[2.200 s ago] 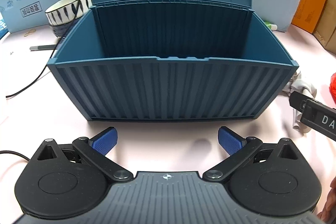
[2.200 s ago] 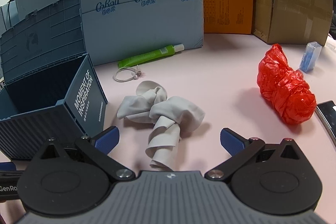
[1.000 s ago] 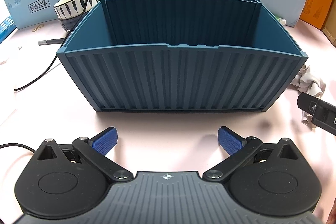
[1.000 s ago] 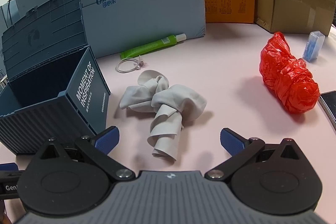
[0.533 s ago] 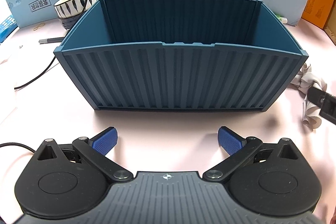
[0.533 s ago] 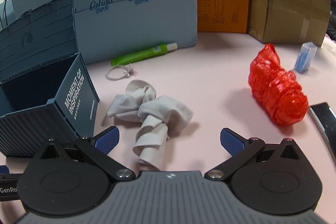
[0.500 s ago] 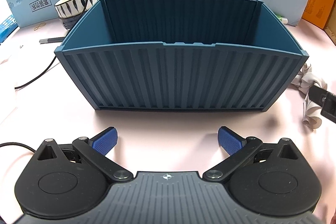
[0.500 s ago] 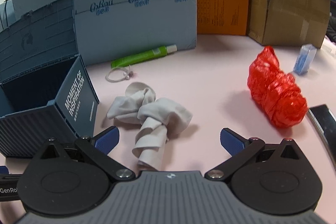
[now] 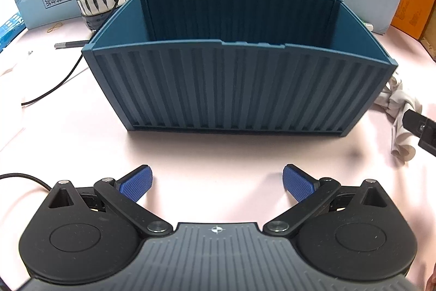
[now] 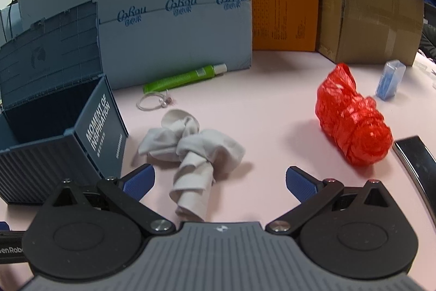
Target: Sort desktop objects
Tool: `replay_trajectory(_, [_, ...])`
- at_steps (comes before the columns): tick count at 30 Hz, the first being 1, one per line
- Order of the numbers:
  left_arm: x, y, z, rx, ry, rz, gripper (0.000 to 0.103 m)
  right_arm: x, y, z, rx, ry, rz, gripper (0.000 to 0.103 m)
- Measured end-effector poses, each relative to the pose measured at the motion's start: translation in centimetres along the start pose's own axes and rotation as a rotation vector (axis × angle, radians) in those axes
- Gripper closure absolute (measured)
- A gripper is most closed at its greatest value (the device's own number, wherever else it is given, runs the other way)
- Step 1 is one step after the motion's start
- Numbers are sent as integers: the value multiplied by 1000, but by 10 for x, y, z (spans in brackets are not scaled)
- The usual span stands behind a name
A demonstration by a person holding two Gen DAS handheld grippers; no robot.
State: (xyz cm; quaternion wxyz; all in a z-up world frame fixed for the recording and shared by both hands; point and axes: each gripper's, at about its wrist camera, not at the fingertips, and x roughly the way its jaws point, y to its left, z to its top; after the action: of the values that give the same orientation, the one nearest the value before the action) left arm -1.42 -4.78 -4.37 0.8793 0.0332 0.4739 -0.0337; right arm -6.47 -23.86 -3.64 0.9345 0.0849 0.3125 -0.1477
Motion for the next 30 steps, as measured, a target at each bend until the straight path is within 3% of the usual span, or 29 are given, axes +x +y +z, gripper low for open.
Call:
replay_trajectory(7, [-6,-8,-9,45,-21,-12,1,-4,-4,-9,12,26,12,0])
replay_trajectory(17, [-13,-28,-20,118,-31,-92,1,-6,-11,-10,18,23,2,0])
replay_trajectory(30, [-12,-33,-15,124,-38,-108,1,9,-1,1,-25,31,74,0])
